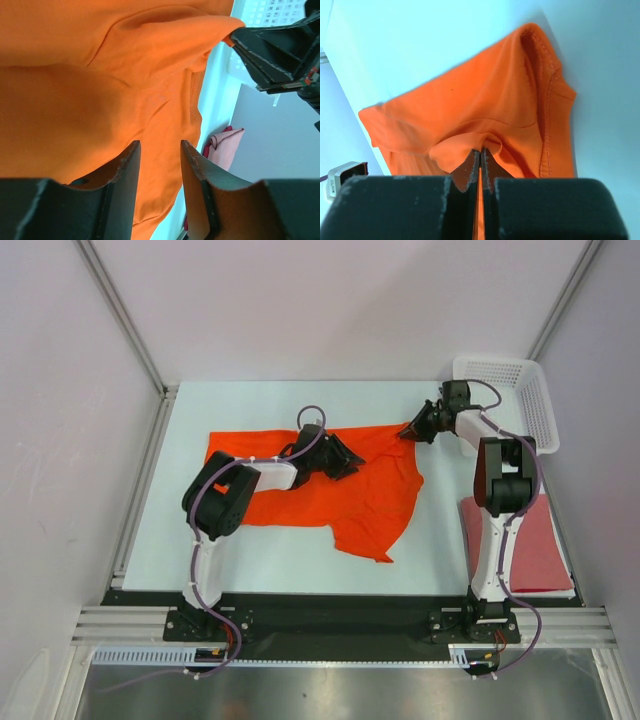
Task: Fold and stack the t-shirts
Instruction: Fold the tshirt
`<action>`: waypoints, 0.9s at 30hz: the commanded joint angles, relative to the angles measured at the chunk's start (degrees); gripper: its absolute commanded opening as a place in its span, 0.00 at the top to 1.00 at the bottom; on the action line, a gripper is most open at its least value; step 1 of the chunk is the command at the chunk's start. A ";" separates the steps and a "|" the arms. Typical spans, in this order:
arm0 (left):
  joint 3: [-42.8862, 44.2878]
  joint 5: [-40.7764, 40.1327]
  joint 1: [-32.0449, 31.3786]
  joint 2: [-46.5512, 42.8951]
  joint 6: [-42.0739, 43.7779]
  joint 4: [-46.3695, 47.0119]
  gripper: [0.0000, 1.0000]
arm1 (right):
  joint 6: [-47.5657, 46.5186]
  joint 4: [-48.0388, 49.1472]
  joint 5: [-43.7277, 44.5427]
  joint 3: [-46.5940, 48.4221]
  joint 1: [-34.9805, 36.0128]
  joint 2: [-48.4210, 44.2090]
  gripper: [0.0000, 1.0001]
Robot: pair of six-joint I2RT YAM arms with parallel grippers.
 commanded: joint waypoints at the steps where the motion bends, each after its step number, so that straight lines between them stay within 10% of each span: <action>1: 2.60 -1.26 -0.56 -0.03 -0.26 1.48 0.57 | 1.94 1.83 -1.43 2.48 -0.33 0.88 0.97; 27: 12.45 -20.77 -5.13 7.00 -2.72 -7.83 0.62 | 0.98 3.94 -2.75 -0.25 -0.59 -0.53 0.99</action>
